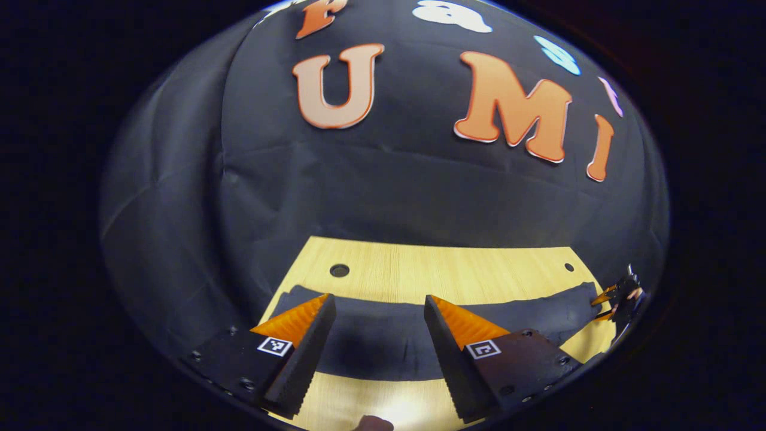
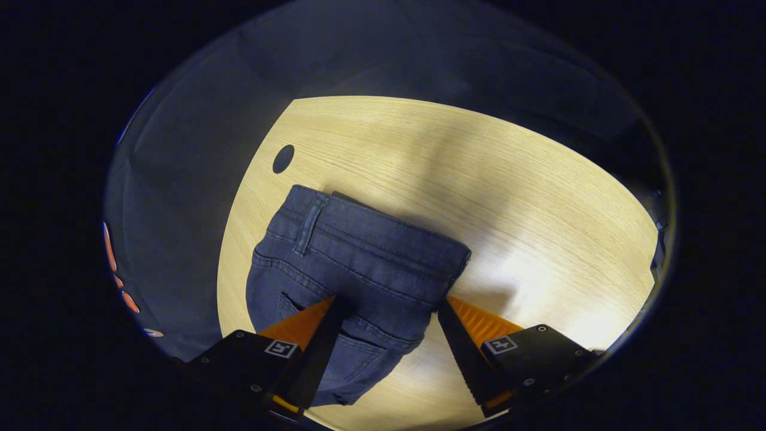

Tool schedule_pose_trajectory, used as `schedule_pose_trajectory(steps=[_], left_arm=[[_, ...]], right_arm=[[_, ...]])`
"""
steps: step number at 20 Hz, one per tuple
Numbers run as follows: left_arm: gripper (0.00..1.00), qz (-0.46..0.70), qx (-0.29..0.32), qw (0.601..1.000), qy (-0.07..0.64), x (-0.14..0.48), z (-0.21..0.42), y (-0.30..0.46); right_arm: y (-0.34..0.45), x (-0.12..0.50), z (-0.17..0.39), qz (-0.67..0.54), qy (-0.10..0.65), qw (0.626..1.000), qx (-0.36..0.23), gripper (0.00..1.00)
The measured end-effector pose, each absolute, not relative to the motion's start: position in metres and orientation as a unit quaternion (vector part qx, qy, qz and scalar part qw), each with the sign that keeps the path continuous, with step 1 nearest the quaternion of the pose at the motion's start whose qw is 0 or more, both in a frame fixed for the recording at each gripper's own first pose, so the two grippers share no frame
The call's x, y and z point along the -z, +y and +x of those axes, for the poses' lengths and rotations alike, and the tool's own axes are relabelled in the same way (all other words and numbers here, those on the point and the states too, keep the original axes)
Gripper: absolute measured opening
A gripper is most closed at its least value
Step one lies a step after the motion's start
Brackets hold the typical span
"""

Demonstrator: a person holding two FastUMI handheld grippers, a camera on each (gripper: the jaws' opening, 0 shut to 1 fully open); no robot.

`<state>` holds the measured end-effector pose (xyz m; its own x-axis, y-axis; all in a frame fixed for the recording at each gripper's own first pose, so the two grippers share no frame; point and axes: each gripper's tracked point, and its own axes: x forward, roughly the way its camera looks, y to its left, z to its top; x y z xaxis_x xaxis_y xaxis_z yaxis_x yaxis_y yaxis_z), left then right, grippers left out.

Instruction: Grasp the waist and the cuffs of the jeans and fold them to make the two legs overlap; first hold the waist and fold one-third of the jeans toward the cuffs, then hold the cuffs and fold the remaining one-third in the same direction to finish folding.

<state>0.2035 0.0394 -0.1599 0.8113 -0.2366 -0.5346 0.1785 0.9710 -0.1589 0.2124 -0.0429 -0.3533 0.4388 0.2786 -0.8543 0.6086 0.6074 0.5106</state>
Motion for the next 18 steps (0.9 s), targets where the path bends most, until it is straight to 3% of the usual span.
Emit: schedule_pose_trajectory(steps=[2, 5, 8, 10, 16, 17, 18], left_arm=[[0.89, -0.049, 0.114, 0.958, 0.26, 0.143, 0.193, 0.027], [0.89, -0.047, 0.115, 0.965, 0.231, 0.126, 0.182, 0.018], [0.89, -0.029, 0.12, 0.97, 0.211, 0.113, 0.164, 0.0], [0.84, -0.018, 0.13, 0.968, 0.213, 0.113, 0.15, -0.014], [0.85, -0.011, 0.137, 0.962, 0.236, 0.125, 0.123, -0.03], [0.85, -0.015, 0.139, 0.961, 0.237, 0.127, 0.121, -0.031], [0.84, -0.018, 0.14, 0.96, 0.241, 0.131, 0.119, -0.03]], right_arm=[[-0.043, 0.355, 0.212, 0.423, 0.516, 0.736, 0.11, 0.96], [-0.035, 0.358, 0.219, 0.437, 0.501, 0.74, 0.1, 0.84], [-0.025, 0.352, 0.228, 0.494, 0.466, 0.729, 0.087, 0.56], [-0.025, 0.353, 0.227, 0.488, 0.455, 0.738, 0.096, 0.24], [-0.025, 0.324, 0.225, 0.477, 0.419, 0.767, 0.09, 0.24], [-0.017, 0.324, 0.228, 0.473, 0.415, 0.773, 0.082, 0.12], [-0.021, 0.309, 0.221, 0.467, 0.408, 0.781, 0.074, 0.12]])
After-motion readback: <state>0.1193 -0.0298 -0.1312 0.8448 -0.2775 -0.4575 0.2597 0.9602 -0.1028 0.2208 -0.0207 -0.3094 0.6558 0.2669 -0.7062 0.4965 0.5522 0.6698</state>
